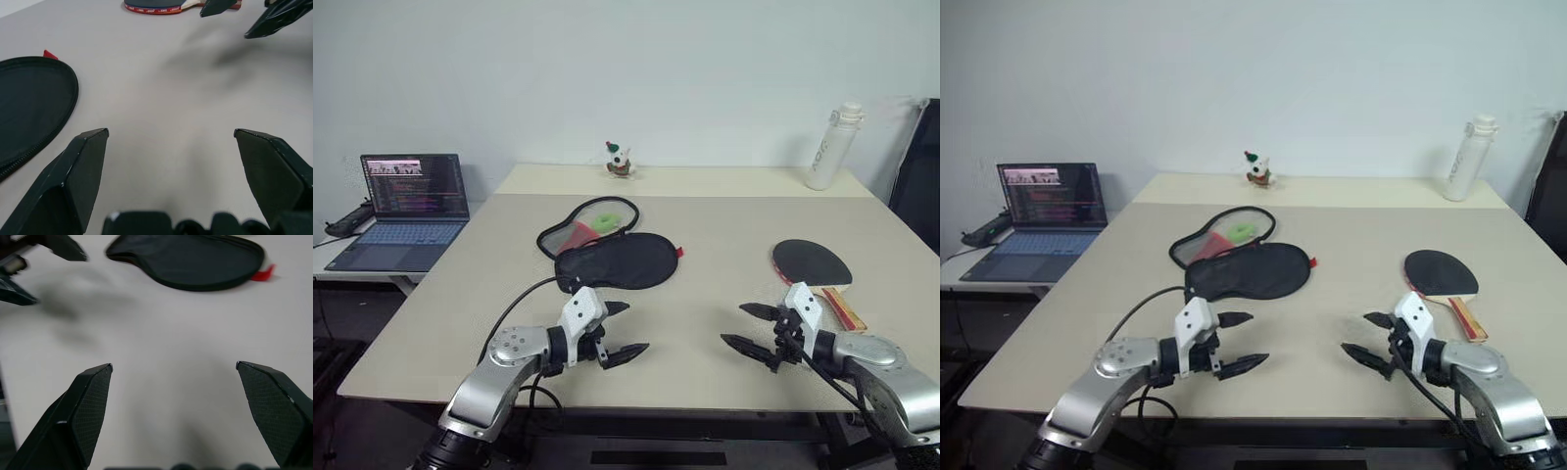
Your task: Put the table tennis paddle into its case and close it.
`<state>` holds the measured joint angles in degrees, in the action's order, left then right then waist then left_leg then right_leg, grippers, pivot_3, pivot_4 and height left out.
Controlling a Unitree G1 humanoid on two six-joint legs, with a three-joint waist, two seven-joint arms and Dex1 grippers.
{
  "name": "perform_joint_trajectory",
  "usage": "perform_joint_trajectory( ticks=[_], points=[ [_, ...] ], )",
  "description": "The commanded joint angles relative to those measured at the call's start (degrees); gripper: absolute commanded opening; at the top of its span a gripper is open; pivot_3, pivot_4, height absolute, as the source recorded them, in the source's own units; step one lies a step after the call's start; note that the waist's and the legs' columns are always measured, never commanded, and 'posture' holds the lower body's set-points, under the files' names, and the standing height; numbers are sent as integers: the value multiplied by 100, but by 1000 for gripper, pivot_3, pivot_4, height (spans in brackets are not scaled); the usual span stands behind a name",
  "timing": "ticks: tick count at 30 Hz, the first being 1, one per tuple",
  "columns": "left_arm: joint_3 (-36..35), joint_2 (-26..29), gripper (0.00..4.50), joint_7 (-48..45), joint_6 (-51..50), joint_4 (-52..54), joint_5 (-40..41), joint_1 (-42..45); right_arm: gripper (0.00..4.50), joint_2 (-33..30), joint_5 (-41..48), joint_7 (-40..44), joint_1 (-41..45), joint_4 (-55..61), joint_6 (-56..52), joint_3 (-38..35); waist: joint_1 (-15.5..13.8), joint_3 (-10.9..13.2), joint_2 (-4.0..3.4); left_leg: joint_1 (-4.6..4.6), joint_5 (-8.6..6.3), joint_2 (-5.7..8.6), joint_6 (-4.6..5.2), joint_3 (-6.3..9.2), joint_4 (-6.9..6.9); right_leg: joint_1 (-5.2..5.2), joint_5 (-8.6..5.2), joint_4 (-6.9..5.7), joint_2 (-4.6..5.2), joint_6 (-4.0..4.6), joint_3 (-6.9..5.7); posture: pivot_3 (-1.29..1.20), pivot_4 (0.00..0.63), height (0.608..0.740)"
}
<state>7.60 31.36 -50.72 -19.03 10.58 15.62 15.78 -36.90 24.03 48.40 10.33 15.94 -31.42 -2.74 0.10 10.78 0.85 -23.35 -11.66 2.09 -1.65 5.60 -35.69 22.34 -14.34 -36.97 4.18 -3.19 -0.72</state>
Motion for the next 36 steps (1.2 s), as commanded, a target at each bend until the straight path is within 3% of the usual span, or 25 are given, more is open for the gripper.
perform_joint_trajectory(
  ticks=[1,8,15,25,31,36],
  points=[
    [84,-101,4500,1,131,19,-22,77,4453,-206,92,60,-14,305,-141,-64,-4,0,1,0,0,1,0,0,-1,-1,0,1,1,-1,0,0,150,740],
    [-90,-272,4500,37,25,-135,154,424,4453,-342,229,-104,-12,691,-529,-228,-5,1,2,0,1,0,1,1,-7,-2,1,-2,2,-1,-3,0,150,740],
    [-388,81,4500,-337,177,-953,179,986,4453,-430,572,-339,-9,1247,-1137,-332,2,2,3,-2,0,1,0,-7,-4,-1,1,0,-1,-2,-6,0,150,740],
    [-238,721,4500,-1293,1503,-4160,-580,2240,4453,295,1457,-1397,1281,1601,-2626,-393,0,3,5,-10,1,1,1,-4,-3,5,4,2,-4,1,-11,0,150,740],
    [-130,614,4500,-1352,2259,-6158,-1127,3127,4453,576,1505,-1777,1661,1495,-2702,-286,0,4,11,-77,1,24,2,-13,-12,79,21,-13,-2,18,-7,0,150,740],
    [-54,429,4500,-1168,2761,-7262,-1540,3613,4453,575,1433,-1774,1688,1416,-2573,-179,12,4,12,-80,1,28,2,-20,-14,85,20,-20,-9,15,-6,0,150,740]
  ],
)
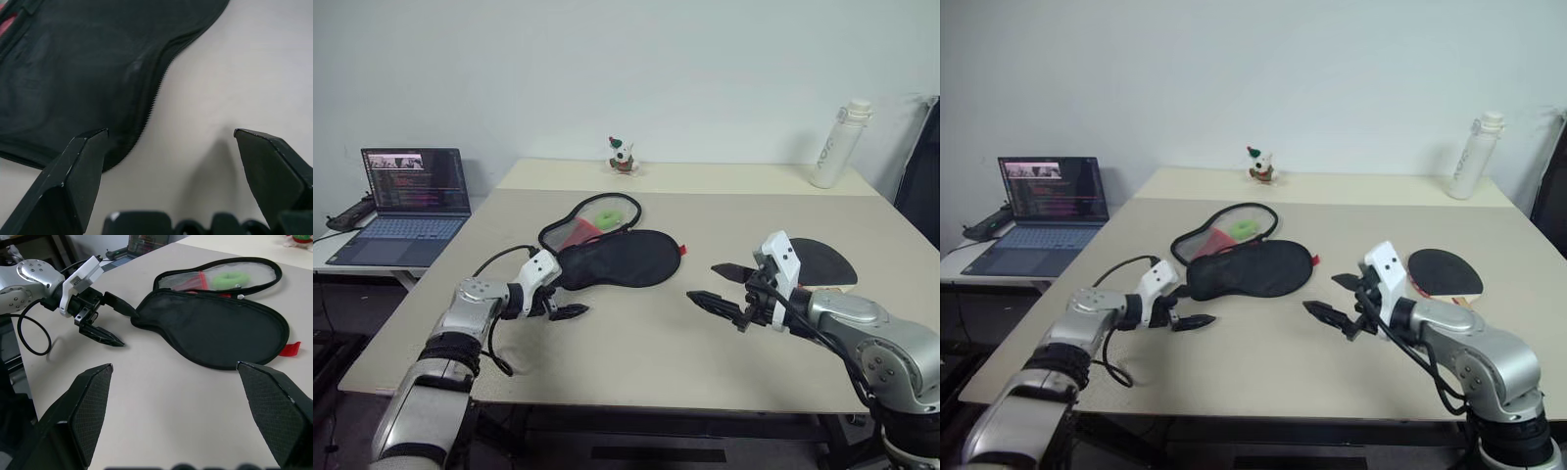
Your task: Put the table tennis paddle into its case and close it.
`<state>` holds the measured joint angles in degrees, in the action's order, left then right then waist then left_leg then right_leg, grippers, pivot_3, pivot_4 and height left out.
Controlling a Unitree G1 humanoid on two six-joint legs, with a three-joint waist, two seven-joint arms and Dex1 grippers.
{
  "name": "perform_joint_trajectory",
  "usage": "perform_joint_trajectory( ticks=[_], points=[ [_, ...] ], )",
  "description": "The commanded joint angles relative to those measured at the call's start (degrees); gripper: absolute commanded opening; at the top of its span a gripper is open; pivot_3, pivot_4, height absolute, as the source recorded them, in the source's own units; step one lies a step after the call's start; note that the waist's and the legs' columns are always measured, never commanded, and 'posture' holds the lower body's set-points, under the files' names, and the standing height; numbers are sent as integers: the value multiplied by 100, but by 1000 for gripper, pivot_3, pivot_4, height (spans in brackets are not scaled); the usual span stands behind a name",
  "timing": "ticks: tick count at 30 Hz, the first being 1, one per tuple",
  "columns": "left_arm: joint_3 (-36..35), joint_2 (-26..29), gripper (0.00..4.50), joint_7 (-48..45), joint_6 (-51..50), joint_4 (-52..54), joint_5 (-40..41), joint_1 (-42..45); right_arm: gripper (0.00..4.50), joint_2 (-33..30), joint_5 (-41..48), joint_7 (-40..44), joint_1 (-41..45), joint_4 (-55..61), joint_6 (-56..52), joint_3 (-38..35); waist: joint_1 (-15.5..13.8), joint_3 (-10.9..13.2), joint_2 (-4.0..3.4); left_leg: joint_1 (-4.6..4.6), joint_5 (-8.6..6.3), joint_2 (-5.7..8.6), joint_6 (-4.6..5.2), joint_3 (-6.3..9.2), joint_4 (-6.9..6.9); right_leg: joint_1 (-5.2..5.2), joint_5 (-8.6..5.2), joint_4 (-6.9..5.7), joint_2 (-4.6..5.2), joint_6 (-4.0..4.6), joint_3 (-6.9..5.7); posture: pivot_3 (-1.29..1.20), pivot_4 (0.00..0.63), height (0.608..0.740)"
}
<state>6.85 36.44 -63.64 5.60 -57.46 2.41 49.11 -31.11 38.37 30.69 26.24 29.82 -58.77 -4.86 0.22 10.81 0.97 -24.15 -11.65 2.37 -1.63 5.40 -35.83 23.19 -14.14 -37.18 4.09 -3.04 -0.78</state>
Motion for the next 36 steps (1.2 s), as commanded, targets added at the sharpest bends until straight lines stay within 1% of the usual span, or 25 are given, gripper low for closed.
perform_joint_trajectory(
  ticks=[1,7,8,10,17,18,21,23,24,30,33,36],
  points=[
    [24,-109,4500,154,361,-614,-284,346,4453,-2,-17,3,97,14,188,53,0,0,1,0,0,1,0,0,-1,0,-3,-1,-1,-5,0,0,150,740],
    [0,-100,4500,205,576,-1166,-549,487,4453,-28,-104,-5,9,-37,358,83,4,-2,3,12,1,-1,1,-4,-18,0,-14,-35,-2,-23,6,0,150,740],
    [-8,-85,4320,221,592,-1218,-572,493,4489,-39,-121,-7,-16,-43,383,65,9,-2,3,16,2,-2,1,-6,-20,0,-15,-44,-2,-24,7,0,150,740],
    [-31,-43,3910,253,611,-1299,-599,504,4500,-55,-142,-20,-55,-56,428,8,19,-3,4,25,3,-3,3,-8,-20,0,-15,-55,-3,-23,9,0,150,740],
    [-291,68,1590,578,486,-1514,-545,573,4500,-126,-108,-46,-70,-120,510,-206,80,-3,4,40,17,-12,24,-1,-20,0,-9,-82,-13,-14,7,0,150,740],
    [-354,54,1590,618,454,-1524,-504,587,4500,-138,-108,-37,-78,-124,516,-222,100,-3,5,40,17,-12,24,1,-20,0,-9,-83,-13,-14,6,0,150,740],
    [-515,6,820,665,366,-1542,-432,592,4500,-161,-123,-28,-75,-149,539,-227,142,-3,5,38,17,-11,24,-1,-19,0,-9,-79,-12,-14,8,0,150,740],
    [-587,-44,128,619,347,-1520,-408,564,4500,-165,-121,-37,-66,-157,552,-216,148,-3,5,35,17,-9,24,-4,-18,2,-9,-77,-11,-15,10,0,150,740],
    [-632,-88,58,560,331,-1495,-377,550,4500,-168,-120,-40,-65,-159,558,-213,148,-3,5,34,17,-9,24,-6,-17,3,-9,-76,-11,-15,11,0,150,740],
    [-728,-523,58,-212,210,-1010,-145,287,4500,-219,-144,-29,-92,-188,616,-199,124,-4,6,31,17,-8,24,-6,-18,3,-9,-76,-2,-15,11,0,150,740],
    [-604,-856,58,-577,-58,-48,51,-146,4500,-279,-152,-11,-148,-195,629,-238,87,-4,6,28,17,-12,24,-4,-18,0,-9,-73,12,-15,13,0,150,740],
    [-480,-1148,58,-641,-837,1382,347,-692,4500,-365,-117,33,-230,-195,639,-297,54,-4,7,22,17,-7,24,-5,-18,-1,-6,-66,23,-11,16,0,150,740]
  ],
)
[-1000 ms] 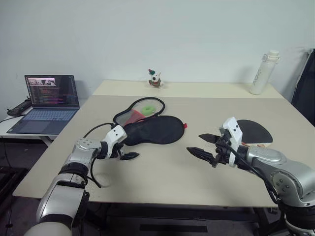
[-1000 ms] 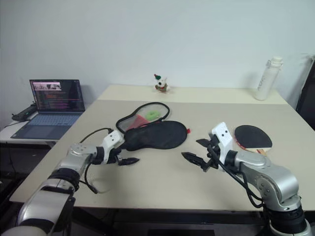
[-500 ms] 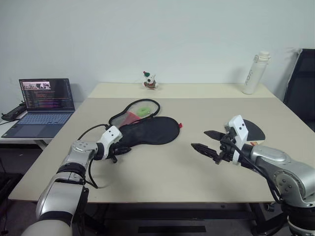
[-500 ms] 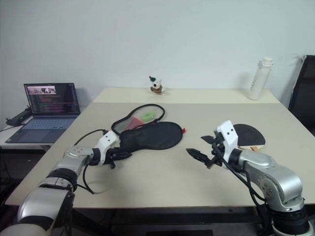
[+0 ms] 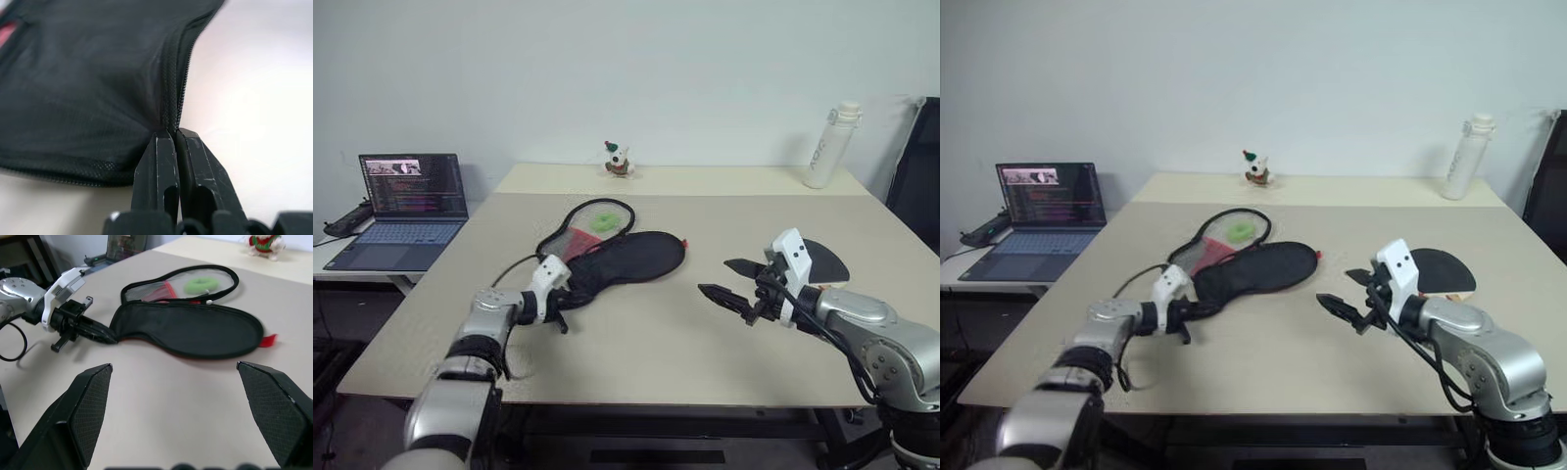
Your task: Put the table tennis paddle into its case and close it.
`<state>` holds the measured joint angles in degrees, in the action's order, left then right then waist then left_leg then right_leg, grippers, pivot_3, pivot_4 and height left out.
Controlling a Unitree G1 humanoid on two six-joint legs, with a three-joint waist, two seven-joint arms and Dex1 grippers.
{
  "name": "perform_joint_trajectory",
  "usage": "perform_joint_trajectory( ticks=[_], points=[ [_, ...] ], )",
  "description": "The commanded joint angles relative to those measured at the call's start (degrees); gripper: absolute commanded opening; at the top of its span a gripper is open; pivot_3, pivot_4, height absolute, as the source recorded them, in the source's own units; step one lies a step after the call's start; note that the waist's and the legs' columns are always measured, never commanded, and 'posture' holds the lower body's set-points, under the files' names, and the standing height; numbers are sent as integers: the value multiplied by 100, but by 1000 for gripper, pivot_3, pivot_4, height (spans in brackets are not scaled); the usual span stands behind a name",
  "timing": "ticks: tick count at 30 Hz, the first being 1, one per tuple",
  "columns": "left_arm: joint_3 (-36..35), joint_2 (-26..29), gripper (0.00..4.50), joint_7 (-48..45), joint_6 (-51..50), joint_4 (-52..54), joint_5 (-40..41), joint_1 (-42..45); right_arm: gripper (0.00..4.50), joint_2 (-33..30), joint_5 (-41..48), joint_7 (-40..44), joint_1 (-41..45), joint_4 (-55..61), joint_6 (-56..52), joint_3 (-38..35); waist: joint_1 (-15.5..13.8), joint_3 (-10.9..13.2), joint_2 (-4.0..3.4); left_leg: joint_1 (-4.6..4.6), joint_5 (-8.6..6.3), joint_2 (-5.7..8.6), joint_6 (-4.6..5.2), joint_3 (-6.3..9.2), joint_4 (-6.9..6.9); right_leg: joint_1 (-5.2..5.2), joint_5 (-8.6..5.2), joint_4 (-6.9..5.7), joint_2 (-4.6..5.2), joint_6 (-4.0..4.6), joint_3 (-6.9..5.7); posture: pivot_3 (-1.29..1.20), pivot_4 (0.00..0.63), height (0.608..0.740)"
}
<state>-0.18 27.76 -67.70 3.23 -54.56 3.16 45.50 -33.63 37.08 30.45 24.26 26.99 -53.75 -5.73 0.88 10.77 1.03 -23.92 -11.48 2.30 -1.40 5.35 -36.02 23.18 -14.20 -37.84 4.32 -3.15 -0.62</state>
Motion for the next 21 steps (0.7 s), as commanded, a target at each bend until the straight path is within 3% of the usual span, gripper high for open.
perform_joint_trajectory(
  ticks=[1,6,12,15,21],
  points=[
    [254,-399,58,-170,-970,1615,396,-511,4500,-151,23,75,-66,96,137,-220,-16,0,0,-1,0,2,0,-1,-1,0,9,0,2,14,1,0,150,740],
    [509,-911,58,341,-2294,3432,691,-1078,4500,-311,71,171,-185,94,133,-280,-32,0,0,-2,0,0,0,5,-1,0,7,2,0,8,0,0,150,740],
    [820,-1275,58,936,-2748,4069,644,-1240,4500,-348,66,169,-234,107,125,-309,-42,0,0,6,0,-5,0,2,-2,0,-4,-4,-17,-9,0,0,150,740],
    [848,-1302,763,1034,-2866,4204,725,-1246,4500,-339,66,152,-290,135,105,-322,-39,0,0,8,0,-4,0,0,-2,0,-4,-3,-22,-8,1,0,150,740],
    [620,-956,2903,608,-3271,5110,1396,-1467,4500,-203,107,-12,-349,87,-31,-326,-40,0,0,4,0,-7,0,-1,-1,1,-4,6,-20,-7,5,0,150,740]
  ],
)
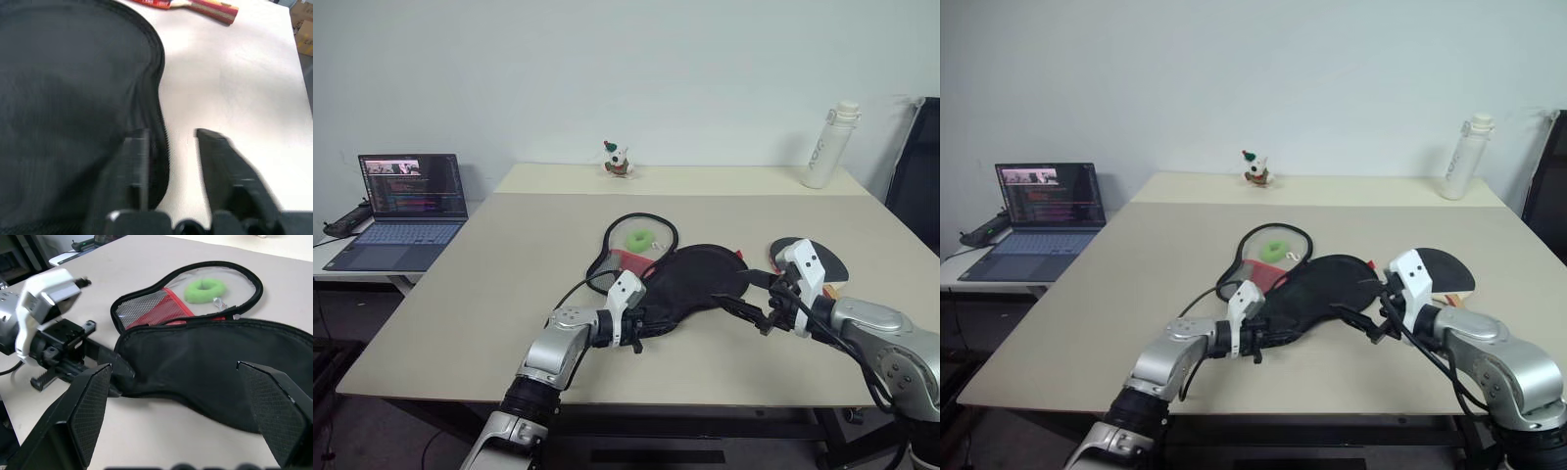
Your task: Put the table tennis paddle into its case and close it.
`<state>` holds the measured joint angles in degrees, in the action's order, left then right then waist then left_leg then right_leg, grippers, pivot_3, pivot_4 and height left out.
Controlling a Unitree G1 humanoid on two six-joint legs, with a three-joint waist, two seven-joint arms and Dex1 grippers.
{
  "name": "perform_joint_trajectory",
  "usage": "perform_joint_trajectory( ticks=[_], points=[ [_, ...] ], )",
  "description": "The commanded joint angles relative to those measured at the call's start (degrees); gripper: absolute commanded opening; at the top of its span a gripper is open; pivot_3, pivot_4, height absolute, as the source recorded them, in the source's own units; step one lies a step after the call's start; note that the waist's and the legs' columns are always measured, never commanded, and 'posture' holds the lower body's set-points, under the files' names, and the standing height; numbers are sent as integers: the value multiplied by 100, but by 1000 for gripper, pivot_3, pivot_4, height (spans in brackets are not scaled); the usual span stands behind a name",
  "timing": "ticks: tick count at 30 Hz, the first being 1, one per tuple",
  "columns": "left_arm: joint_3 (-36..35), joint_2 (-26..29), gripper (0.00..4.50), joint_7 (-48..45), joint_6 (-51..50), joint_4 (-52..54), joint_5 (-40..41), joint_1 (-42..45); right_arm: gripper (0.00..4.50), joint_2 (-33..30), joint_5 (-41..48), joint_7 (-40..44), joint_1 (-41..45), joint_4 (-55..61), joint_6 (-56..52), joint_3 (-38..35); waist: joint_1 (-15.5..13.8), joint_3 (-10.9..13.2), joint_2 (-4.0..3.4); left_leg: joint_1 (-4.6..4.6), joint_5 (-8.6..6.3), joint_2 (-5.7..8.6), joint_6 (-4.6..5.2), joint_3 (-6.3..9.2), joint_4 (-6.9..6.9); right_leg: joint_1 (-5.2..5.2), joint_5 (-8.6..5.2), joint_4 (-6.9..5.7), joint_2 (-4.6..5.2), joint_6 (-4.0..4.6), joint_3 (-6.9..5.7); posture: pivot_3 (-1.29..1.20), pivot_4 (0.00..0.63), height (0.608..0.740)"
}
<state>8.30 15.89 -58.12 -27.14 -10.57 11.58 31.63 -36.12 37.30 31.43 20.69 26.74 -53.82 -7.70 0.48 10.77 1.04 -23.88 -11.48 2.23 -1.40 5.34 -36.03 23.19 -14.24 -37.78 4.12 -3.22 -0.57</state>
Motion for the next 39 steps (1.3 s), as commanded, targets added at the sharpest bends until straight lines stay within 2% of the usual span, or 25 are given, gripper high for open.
perform_joint_trajectory(
  ticks=[1,6,10,12,18,27,39],
  points=[
    [-268,352,2903,-514,-349,878,742,-143,4500,60,71,-149,14,85,-54,-114,6,0,0,0,0,-1,0,0,0,0,0,0,1,0,0,0,150,740],
    [-768,1240,2903,-968,-543,1008,1276,-259,4500,427,114,-619,99,-121,-470,-57,22,0,-1,4,0,-6,0,2,2,2,-1,-3,-4,7,-2,0,150,740],
    [-1031,2063,2903,-1231,-159,487,1136,-243,4500,1002,43,-1141,195,-374,-892,160,48,0,-2,6,0,-13,0,4,3,2,0,-6,-5,12,-2,0,150,740],
    [-1081,2265,2903,-1247,-4,289,1081,-208,4500,1248,-41,-1366,283,-557,-1009,205,57,1,-2,5,0,-13,0,7,4,3,-1,-3,-5,13,-2,0,150,740],
    [-1199,2427,2903,-1071,167,18,1084,-59,4500,1797,-246,-1760,487,-1020,-1181,439,52,1,-2,-1,0,-5,0,17,4,2,5,6,7,18,1,0,150,740],
    [-1147,2390,2903,-931,137,125,1129,-55,4500,2184,-222,-1776,611,-1081,-1504,688,124,1,-3,1,0,-6,0,16,9,6,15,2,1,35,0,0,150,740],
    [-1066,2323,2903,-894,164,36,1110,73,4500,2762,-1178,-1941,1060,-2151,-380,1161,136,1,-3,4,0,-1,0,15,9,9,16,-3,-6,36,0,0,150,740]
  ],
)
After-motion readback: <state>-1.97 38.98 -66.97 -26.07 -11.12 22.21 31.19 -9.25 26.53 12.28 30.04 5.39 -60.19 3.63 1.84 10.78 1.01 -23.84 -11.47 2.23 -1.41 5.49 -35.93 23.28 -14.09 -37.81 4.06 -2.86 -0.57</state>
